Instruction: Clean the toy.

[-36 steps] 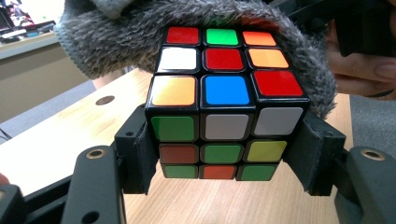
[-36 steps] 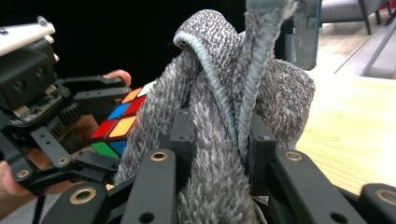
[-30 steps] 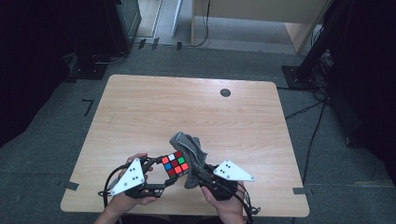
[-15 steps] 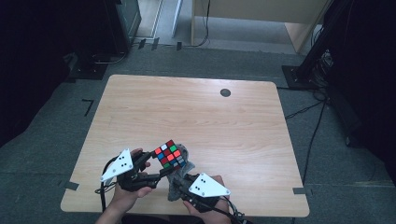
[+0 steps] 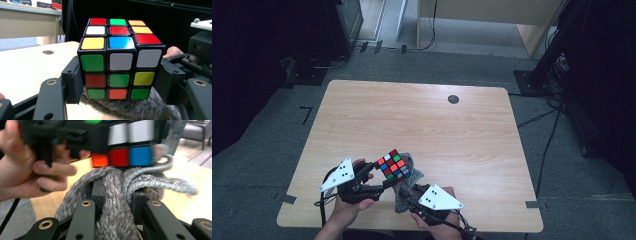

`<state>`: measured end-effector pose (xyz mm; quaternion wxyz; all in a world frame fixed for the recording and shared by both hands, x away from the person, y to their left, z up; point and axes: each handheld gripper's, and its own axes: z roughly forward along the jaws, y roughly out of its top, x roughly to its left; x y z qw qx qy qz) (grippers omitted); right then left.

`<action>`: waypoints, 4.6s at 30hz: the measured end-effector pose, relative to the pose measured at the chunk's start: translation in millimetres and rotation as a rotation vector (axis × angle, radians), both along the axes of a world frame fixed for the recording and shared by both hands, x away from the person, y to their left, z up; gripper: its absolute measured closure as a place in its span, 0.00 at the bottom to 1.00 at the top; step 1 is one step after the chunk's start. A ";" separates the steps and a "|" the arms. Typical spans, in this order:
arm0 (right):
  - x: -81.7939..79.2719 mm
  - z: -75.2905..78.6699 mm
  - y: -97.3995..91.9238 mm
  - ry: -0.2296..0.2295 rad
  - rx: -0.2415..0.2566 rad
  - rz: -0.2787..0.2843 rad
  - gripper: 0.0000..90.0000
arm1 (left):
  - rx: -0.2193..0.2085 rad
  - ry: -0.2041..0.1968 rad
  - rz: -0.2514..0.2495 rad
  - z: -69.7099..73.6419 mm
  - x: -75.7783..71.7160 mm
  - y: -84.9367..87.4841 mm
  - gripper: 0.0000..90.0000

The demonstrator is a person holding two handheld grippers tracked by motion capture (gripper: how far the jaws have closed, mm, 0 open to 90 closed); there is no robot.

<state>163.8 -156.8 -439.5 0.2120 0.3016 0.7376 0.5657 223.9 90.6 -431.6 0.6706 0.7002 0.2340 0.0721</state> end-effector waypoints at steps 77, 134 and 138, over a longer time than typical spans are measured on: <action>0.7 -4.1 -0.7 0.032 0.028 -0.032 0.80 | 0.022 0.047 0.022 -7.2 -0.2 -6.7 0.38; 40.9 -17.8 -92.6 0.068 -0.045 -0.504 0.80 | 0.154 0.005 0.195 -7.6 12.4 13.0 0.38; 53.5 -40.1 -104.7 0.171 -0.080 -0.551 0.80 | 0.168 0.011 0.190 -10.6 13.4 10.7 0.38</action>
